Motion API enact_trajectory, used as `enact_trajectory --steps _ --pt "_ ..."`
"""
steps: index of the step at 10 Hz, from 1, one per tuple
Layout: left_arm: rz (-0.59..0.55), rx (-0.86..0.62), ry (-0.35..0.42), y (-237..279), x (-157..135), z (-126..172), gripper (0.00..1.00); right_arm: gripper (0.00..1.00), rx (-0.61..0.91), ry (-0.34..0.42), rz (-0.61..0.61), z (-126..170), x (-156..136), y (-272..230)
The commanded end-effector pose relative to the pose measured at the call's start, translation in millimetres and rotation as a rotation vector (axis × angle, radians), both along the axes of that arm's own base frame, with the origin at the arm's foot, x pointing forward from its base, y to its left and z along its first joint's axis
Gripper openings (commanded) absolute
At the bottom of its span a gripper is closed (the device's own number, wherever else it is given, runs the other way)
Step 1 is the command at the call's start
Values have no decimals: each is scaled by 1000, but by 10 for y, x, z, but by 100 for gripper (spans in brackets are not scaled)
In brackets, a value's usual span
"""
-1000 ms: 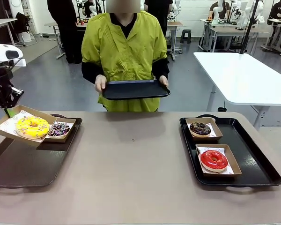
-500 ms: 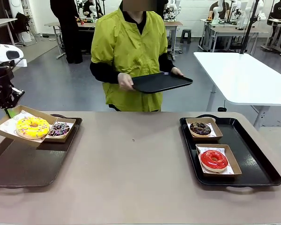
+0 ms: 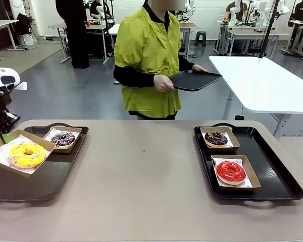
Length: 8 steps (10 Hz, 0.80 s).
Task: Individually package the donuts and arrange them on the tray.
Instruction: Place the picked Paper togo box on the Handle tray.
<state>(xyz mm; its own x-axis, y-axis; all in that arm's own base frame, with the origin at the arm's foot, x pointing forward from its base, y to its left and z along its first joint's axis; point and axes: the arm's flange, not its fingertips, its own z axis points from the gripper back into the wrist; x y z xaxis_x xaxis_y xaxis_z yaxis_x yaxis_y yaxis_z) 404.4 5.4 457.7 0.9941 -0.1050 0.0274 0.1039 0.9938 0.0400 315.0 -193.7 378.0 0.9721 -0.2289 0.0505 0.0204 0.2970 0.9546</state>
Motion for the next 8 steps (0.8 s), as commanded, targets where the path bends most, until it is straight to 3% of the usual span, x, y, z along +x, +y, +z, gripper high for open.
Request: enact_trajectory --steps 1,8 --pt "6 15 -28 129 -114 -187 1 100 9 10 4 15 -27 -3" --pt "134 60 -55 365 -255 -532 1 100 9 10 4 15 -27 -3"
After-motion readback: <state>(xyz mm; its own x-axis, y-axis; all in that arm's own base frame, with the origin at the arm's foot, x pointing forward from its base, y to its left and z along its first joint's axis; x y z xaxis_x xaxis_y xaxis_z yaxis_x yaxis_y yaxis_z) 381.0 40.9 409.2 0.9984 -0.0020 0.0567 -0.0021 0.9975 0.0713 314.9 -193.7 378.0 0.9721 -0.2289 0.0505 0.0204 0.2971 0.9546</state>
